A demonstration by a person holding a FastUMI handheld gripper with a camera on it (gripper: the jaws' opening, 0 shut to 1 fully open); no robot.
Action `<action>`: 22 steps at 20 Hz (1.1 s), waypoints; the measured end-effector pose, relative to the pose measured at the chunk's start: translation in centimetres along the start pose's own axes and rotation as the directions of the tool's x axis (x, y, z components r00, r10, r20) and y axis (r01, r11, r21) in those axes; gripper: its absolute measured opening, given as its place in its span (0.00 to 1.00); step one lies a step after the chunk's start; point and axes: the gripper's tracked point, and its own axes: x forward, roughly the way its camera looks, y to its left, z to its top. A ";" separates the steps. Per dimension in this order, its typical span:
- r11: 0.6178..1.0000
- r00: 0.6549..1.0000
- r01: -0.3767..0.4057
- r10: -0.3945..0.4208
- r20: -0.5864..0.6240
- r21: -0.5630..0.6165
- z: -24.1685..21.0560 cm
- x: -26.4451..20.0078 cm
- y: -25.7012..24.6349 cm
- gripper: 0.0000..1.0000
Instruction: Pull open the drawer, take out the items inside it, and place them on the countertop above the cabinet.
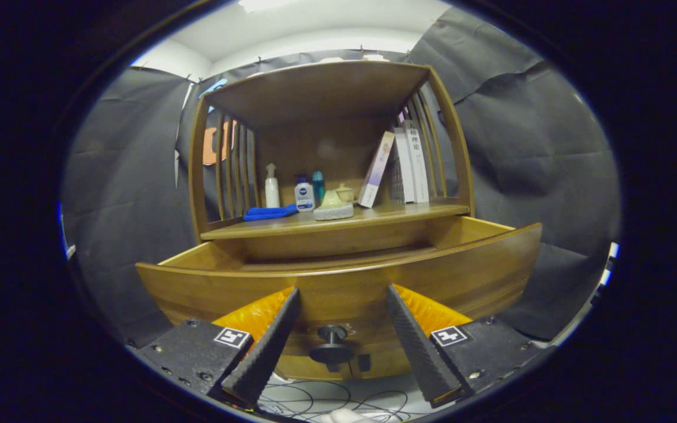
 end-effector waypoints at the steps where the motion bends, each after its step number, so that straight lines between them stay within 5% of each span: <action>1: 1.000 1.000 0.000 0.000 0.008 -0.001 0.4 0.4 0.0 0.97; 22: 1.000 1.000 0.016 -0.016 0.011 -0.002 1.8 10.4 0.5 0.98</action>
